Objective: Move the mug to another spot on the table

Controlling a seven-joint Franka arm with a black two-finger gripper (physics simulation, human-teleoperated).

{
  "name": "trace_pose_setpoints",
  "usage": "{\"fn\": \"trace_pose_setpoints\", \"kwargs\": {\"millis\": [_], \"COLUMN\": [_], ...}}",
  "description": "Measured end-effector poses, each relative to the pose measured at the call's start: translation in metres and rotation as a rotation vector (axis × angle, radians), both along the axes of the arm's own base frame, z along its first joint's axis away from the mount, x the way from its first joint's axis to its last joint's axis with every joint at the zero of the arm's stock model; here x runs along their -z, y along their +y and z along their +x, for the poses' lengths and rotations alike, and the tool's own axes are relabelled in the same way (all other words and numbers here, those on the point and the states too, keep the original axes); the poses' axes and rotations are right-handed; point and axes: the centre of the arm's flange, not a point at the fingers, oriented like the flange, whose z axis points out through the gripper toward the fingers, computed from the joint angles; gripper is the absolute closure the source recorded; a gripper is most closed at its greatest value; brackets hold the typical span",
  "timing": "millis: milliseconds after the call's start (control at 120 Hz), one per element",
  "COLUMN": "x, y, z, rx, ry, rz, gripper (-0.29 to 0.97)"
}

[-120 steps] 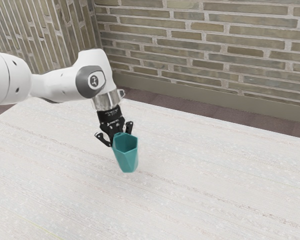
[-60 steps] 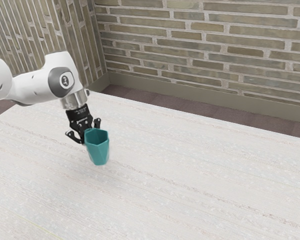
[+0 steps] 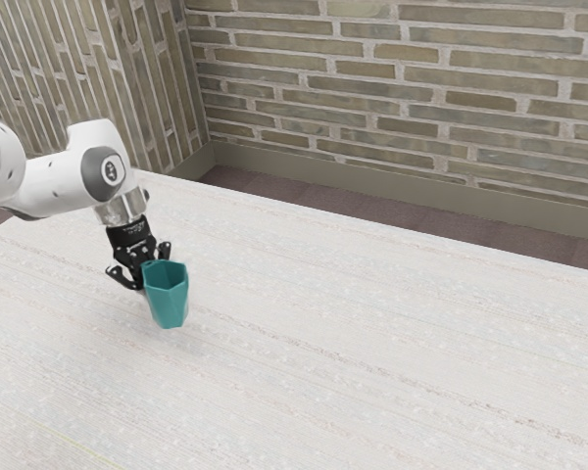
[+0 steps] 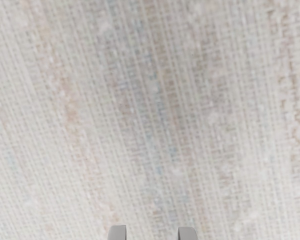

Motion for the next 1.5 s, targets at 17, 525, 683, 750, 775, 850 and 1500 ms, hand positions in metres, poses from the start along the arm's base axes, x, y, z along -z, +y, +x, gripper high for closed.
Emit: {"fn": "trace_pose_setpoints", "kwargs": {"millis": [17, 525, 683, 750, 775, 850, 1500], "x": [0.003, 0.061, 0.061, 0.061, 0.061, 0.061, 0.036], "y": [0.001, 0.012, 0.012, 0.012, 0.012, 0.011, 0.04], "z": [0.0, 0.001, 0.002, 0.002, 0.002, 0.003, 0.01], "rx": [-0.001, -0.024, -0.021, -0.024, -0.024, -0.024, -0.044], "ry": [0.003, 0.034, 0.023, 0.017, 0.014, 0.008, -0.066], "rz": [0.0, -0.03, -0.033, -0.039, -0.042, -0.047, -0.026], "gripper": [0.77, 0.79, 0.68, 0.6, 0.57, 0.52, 0.22]}}
